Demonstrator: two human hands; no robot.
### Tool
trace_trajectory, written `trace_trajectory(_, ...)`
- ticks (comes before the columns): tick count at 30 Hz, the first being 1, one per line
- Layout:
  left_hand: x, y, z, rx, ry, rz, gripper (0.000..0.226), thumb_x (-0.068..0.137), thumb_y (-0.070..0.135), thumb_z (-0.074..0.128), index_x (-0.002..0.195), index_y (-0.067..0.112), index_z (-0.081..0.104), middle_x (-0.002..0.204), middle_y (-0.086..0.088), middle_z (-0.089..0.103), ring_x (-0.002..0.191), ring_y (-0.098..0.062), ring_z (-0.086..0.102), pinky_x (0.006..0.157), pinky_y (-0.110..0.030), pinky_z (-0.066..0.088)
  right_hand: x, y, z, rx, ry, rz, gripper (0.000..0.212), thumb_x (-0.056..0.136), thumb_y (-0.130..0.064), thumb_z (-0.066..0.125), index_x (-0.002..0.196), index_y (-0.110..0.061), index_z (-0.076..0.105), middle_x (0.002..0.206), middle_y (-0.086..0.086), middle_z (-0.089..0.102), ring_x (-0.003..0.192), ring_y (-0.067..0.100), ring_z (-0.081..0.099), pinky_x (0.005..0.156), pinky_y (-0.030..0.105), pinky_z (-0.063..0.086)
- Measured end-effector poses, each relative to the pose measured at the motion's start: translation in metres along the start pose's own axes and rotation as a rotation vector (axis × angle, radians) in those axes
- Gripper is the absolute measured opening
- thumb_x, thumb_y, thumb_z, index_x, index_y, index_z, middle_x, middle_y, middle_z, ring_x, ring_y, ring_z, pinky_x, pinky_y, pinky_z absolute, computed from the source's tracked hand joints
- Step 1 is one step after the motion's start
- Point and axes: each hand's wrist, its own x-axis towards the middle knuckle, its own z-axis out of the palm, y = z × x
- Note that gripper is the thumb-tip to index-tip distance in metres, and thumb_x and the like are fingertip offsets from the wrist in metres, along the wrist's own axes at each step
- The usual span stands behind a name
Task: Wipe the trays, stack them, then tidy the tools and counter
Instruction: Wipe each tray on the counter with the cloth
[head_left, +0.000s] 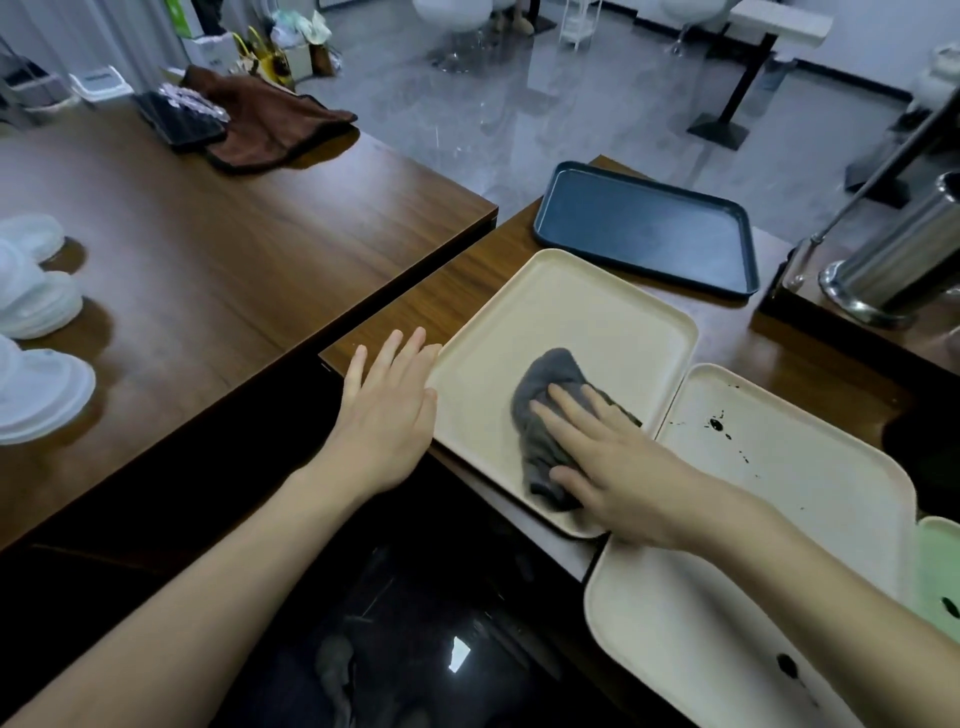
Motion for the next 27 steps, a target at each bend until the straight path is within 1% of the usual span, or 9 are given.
trace_trajectory(3, 0.001, 0.000, -0.001, 0.013, -0.010, -0.003, 0.052, 0.108, 0.025, 0.023, 0.160, 0.025, 0.020, 0.171, 0.004, 0.008, 0.157, -0.016, -0.003, 0.126, -0.048, -0.009, -0.007, -0.012, 0.004, -0.005, 0.010, -0.057, 0.074, 0.094, -0.058, 0.008, 0.160, -0.028, -0.003, 0.169, 0.000, -0.011, 0.155, 0.029, -0.011, 0.125, 0.037, -0.007)
trace_trajectory(6, 0.002, 0.001, -0.001, 0.005, -0.028, -0.005, 0.053, 0.108, 0.025, 0.022, 0.161, 0.025, 0.018, 0.171, 0.004, 0.006, 0.157, -0.015, -0.005, 0.126, -0.048, -0.009, -0.007, -0.011, -0.002, 0.293, -0.019, -0.076, 0.060, 0.106, -0.045, 0.036, 0.161, -0.033, 0.013, 0.169, -0.007, 0.001, 0.155, 0.020, -0.009, 0.126, 0.038, -0.001)
trace_trajectory(8, 0.003, -0.001, -0.001, -0.003, -0.044, -0.001, 0.053, 0.108, 0.026, 0.021, 0.161, 0.025, 0.016, 0.171, 0.005, 0.005, 0.157, -0.014, -0.006, 0.126, -0.047, -0.010, -0.011, -0.003, -0.014, 0.692, 0.038, -0.039, 0.051, 0.106, -0.036, 0.047, 0.155, -0.036, 0.034, 0.163, -0.015, 0.027, 0.153, 0.004, 0.012, 0.126, 0.032, 0.009)
trace_trajectory(10, 0.004, -0.003, 0.000, -0.004, -0.058, -0.004, 0.054, 0.108, 0.027, 0.021, 0.162, 0.026, 0.015, 0.171, 0.005, 0.004, 0.157, -0.014, -0.007, 0.126, -0.047, -0.011, -0.012, 0.009, -0.023, 0.843, 0.201, 0.021, 0.039, 0.105, -0.028, 0.051, 0.143, -0.036, 0.054, 0.143, -0.021, 0.054, 0.136, -0.006, 0.043, 0.121, 0.031, 0.029)
trace_trajectory(14, 0.005, -0.005, 0.000, 0.008, -0.069, -0.002, 0.054, 0.109, 0.028, 0.021, 0.162, 0.026, 0.013, 0.171, 0.006, 0.003, 0.157, -0.014, -0.008, 0.125, -0.046, -0.011, 0.004, 0.013, -0.026, 0.654, 0.317, 0.123, 0.033, 0.098, -0.025, 0.059, 0.126, -0.041, 0.068, 0.114, -0.027, 0.066, 0.111, 0.001, 0.061, 0.106, 0.029, 0.044)
trace_trajectory(18, 0.004, -0.003, -0.002, 0.003, -0.068, -0.001, 0.054, 0.109, 0.028, 0.021, 0.163, 0.026, 0.014, 0.171, 0.006, 0.004, 0.157, -0.014, -0.007, 0.125, -0.046, -0.011, 0.024, 0.008, -0.027, 0.545, 0.316, 0.142, 0.048, 0.094, -0.026, 0.064, 0.138, -0.041, 0.055, 0.127, -0.014, 0.063, 0.104, 0.009, 0.059, 0.103, 0.033, 0.043)
trace_trajectory(22, 0.004, -0.004, -0.002, 0.003, -0.067, -0.003, 0.054, 0.109, 0.028, 0.021, 0.163, 0.026, 0.014, 0.171, 0.006, 0.004, 0.157, -0.013, -0.007, 0.125, -0.045, -0.012, 0.032, 0.009, -0.029, 0.593, 0.242, 0.200, 0.064, 0.088, -0.033, 0.072, 0.146, -0.034, 0.045, 0.113, -0.004, 0.063, 0.101, 0.018, 0.059, 0.099, 0.037, 0.046)
trace_trajectory(24, 0.004, -0.004, -0.001, -0.003, -0.060, 0.001, 0.055, 0.108, 0.027, 0.022, 0.162, 0.026, 0.015, 0.171, 0.006, 0.004, 0.157, -0.013, -0.007, 0.125, -0.045, -0.012, 0.034, 0.009, -0.031, 0.584, 0.206, 0.197, 0.051, 0.085, -0.031, 0.074, 0.134, -0.029, 0.058, 0.108, -0.005, 0.066, 0.101, 0.019, 0.060, 0.095, 0.037, 0.048)
trace_trajectory(27, 0.004, -0.004, -0.001, -0.007, -0.061, -0.001, 0.055, 0.108, 0.027, 0.022, 0.163, 0.026, 0.016, 0.171, 0.006, 0.004, 0.157, -0.013, -0.007, 0.126, -0.045, -0.011, 0.035, 0.010, -0.037, 0.601, 0.195, 0.159, 0.009, 0.083, -0.026, 0.072, 0.091, -0.029, 0.072, 0.085, -0.009, 0.070, 0.086, 0.015, 0.062, 0.078, 0.033, 0.052)
